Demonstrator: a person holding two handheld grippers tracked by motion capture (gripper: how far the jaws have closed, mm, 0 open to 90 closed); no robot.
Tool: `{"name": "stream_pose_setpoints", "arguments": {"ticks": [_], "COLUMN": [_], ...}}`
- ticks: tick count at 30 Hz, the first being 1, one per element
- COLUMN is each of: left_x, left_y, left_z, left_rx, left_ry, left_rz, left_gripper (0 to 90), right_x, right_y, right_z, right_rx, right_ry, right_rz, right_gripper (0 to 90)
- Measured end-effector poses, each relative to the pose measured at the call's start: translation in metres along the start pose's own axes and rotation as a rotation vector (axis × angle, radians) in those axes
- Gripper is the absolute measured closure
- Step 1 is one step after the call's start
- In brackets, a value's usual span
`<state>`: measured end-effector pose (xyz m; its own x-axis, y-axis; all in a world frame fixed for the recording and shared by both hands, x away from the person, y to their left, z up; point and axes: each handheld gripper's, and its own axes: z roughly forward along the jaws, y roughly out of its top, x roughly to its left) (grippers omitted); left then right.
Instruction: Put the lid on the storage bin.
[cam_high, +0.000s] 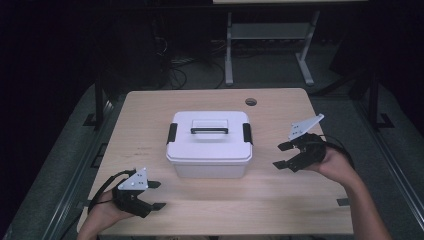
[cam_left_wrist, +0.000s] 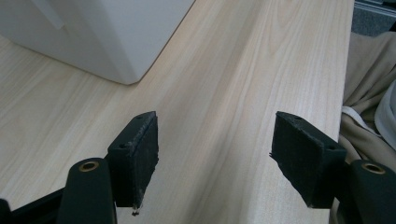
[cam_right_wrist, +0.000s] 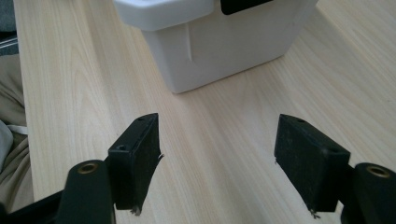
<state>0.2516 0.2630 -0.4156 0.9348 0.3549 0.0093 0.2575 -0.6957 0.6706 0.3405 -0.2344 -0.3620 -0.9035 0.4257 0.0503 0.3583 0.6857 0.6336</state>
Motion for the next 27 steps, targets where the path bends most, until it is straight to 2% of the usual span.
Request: {"name": "stream_pose_setpoints", "arguments": {"ticks": [27], "left_x": [0.0], "left_y": [0.0], "left_z": [0.001], "left_rx": [0.003], "left_ry": [0.001], "left_rz": [0.0], "left_gripper": [31.5], "right_x": [0.005], "right_y": [-0.031], "right_z": [0.013], "right_rx": [-0.02], "right_ry": [0.014], "right_rz": [0.045], "right_gripper": [29.3]}}
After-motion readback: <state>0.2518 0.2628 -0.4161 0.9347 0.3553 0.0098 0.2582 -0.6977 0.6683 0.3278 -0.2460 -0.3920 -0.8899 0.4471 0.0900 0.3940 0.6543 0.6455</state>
